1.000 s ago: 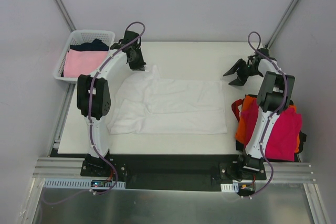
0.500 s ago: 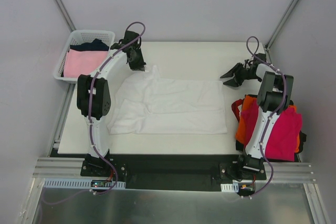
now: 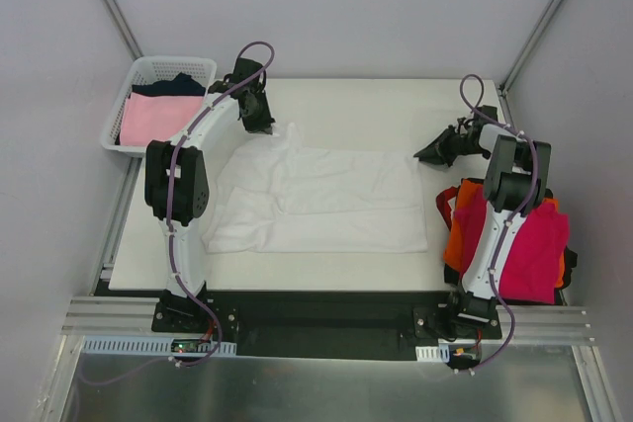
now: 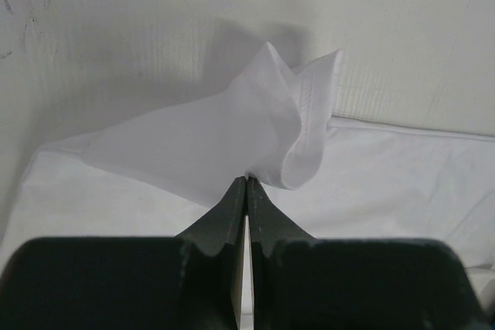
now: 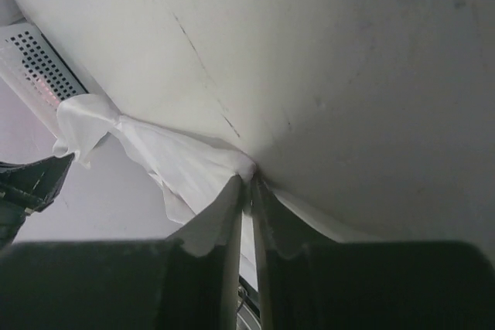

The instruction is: Fold and stack the t-shirts

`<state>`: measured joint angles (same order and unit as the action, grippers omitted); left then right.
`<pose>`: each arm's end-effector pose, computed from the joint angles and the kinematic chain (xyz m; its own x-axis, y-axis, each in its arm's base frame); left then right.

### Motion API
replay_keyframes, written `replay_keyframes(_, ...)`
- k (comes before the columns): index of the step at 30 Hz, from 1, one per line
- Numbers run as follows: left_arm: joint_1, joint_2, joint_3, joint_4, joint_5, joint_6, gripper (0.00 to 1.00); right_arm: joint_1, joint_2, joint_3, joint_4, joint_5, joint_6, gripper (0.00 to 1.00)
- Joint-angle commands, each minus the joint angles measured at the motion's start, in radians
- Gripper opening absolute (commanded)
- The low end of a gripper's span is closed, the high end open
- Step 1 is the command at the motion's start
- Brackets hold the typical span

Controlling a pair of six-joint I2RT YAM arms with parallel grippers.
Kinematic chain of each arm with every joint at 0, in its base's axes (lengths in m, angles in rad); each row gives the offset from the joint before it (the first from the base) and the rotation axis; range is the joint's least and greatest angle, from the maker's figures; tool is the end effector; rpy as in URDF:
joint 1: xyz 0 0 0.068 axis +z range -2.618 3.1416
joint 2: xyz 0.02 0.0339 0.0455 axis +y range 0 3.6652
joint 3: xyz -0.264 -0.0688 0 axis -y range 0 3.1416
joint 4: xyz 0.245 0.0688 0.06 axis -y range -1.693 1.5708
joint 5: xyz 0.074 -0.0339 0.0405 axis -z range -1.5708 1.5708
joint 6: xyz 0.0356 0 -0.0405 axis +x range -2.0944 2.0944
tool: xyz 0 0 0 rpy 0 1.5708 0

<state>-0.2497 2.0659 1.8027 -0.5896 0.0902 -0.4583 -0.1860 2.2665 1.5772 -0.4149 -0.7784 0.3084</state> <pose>0.4543 -0.1192 0.2576 -0.7888 -0.2536 -0.5600 -0.0507 0.9347 -0.3519 0.4578 -0.0607 0.1179 -0.8905 0.3875 -0.2383 0.0961 0.6723 0.7340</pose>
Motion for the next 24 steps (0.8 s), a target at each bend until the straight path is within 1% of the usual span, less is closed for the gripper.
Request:
replay_keyframes(1,-0.008,-0.052,0.003,-0.027,-0.035,0.029,0.00,0.010,-0.019,-0.020,-0.004,0.065,-0.011,0.09)
replay_keyframes(2,-0.008,-0.050,0.003,-0.029,-0.037,0.030,0.00,0.010,-0.019,-0.019,-0.004,0.067,-0.011,0.03)
replay_keyframes(3,-0.010,-0.049,0.003,-0.029,-0.037,0.030,0.00,0.010,-0.019,-0.019,-0.004,0.065,-0.011,0.01)
replay_keyframes(8,-0.008,-0.047,-0.002,-0.032,-0.041,0.026,0.00,0.010,-0.025,-0.019,-0.004,0.061,-0.005,0.01)
replay_keyframes(13,-0.010,-0.064,-0.005,-0.032,-0.044,0.017,0.00,0.013,-0.077,-0.039,-0.008,0.036,0.001,0.01)
replay_keyframes(17,-0.010,-0.079,-0.016,-0.032,-0.047,0.015,0.00,0.025,-0.128,-0.080,-0.031,0.019,-0.014,0.01)
replay_keyframes(24,-0.005,-0.139,-0.098,-0.032,-0.063,0.015,0.00,0.048,-0.220,-0.175,-0.044,0.018,-0.029,0.01)
